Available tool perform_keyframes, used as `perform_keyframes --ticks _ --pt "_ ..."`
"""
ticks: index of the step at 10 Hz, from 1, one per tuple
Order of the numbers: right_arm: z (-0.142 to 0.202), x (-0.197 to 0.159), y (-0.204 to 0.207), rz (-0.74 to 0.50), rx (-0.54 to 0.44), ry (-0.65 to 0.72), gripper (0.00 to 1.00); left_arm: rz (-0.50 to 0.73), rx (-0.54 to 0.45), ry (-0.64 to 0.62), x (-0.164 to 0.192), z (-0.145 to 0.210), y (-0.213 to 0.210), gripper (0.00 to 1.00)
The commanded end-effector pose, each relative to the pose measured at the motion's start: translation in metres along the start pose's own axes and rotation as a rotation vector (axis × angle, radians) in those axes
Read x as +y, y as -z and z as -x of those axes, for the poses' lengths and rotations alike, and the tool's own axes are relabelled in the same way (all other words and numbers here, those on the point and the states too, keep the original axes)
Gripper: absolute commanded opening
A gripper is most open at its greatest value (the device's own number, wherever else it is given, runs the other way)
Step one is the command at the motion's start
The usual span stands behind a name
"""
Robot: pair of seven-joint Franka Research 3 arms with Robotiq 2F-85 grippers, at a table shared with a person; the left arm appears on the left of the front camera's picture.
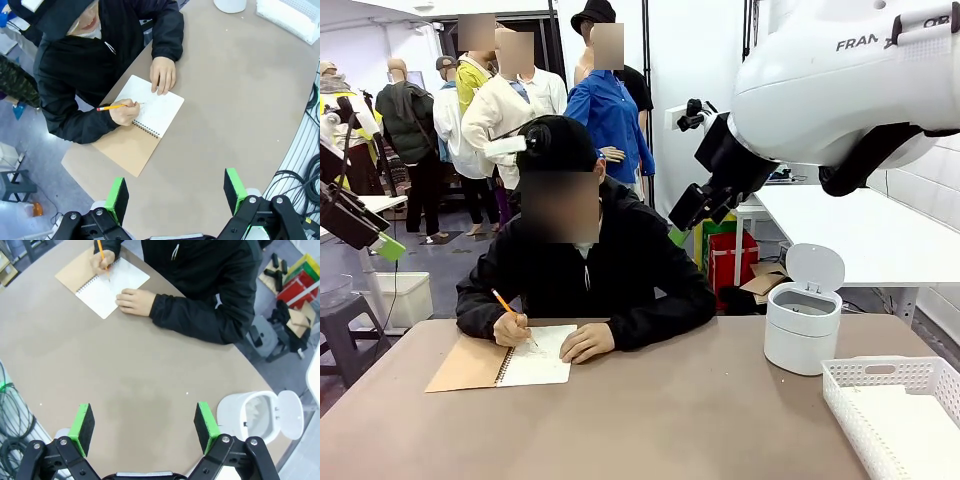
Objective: Sort the paper based on its condition.
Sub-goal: If a person hands you a paper, place it in the Organizing basket , and if it's crumpled, put it in the Trash can.
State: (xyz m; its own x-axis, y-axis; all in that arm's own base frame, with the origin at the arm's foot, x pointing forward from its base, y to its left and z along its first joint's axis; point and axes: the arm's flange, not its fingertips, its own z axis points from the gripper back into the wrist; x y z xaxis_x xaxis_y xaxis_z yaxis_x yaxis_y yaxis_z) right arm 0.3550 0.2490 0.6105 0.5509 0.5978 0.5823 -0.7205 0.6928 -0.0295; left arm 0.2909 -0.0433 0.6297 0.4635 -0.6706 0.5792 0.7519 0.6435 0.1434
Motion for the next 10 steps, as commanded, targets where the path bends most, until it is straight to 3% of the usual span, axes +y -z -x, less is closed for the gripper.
perform_keyframes --ticks 1,10 --pt "0.004 0.01 -0.008 -0.012 0.001 0.038 1.0 0.019 0.01 -0.008 -0.004 -0.004 -0.003 1.0" --pt "0.01 0.013 -0.02 -0.015 -0.053 0.05 1.0 0.044 -0.078 -0.044 0.006 -0.006 -0.008 1.0"
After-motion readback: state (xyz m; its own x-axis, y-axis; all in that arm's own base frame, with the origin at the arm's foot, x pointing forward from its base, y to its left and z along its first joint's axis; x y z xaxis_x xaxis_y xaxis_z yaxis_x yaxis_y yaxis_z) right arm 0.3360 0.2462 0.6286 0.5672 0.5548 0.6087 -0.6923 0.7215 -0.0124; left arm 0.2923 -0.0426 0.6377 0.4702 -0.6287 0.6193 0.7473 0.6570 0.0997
